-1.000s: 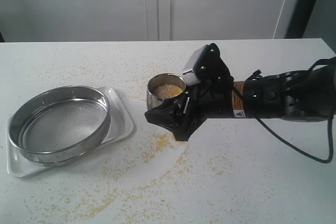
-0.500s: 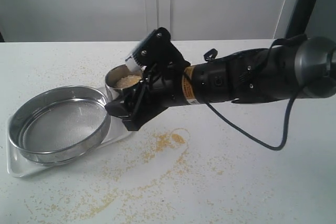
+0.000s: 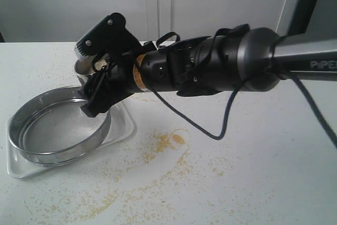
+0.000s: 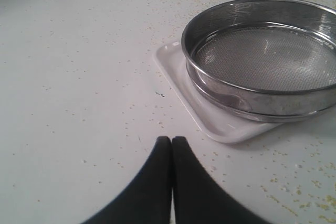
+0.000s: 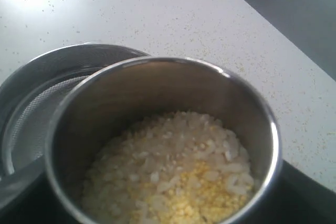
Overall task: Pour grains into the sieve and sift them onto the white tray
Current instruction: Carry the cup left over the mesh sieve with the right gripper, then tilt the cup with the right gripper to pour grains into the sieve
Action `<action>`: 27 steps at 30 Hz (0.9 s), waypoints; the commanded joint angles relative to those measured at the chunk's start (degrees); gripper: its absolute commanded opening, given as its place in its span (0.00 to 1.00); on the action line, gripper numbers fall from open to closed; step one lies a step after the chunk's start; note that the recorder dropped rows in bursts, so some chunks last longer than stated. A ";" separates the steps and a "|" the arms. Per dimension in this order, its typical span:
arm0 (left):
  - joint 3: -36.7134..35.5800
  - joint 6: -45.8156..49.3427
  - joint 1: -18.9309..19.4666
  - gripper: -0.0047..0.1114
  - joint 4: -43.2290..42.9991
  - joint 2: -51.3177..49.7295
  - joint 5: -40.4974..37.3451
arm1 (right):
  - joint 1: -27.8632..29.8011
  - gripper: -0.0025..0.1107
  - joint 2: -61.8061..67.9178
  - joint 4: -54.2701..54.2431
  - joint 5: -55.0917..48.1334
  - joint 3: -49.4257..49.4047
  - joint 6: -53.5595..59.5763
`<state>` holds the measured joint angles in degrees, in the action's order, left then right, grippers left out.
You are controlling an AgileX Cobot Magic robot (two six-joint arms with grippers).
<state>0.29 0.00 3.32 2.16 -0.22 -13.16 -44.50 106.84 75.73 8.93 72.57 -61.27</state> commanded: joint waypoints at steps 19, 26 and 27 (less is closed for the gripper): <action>-0.29 0.00 0.00 0.05 0.60 0.22 0.08 | -6.29 0.02 11.93 2.50 -15.00 15.47 13.71; -0.29 0.00 0.00 0.05 0.60 0.22 0.08 | -7.84 0.02 14.73 2.26 -17.69 19.14 19.68; -0.29 0.00 0.00 0.05 0.60 0.22 0.08 | -7.97 0.02 15.06 2.26 -18.28 19.46 20.74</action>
<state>0.29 0.00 3.32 2.16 -0.22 -13.16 -52.10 121.68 78.04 -7.92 90.63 -43.30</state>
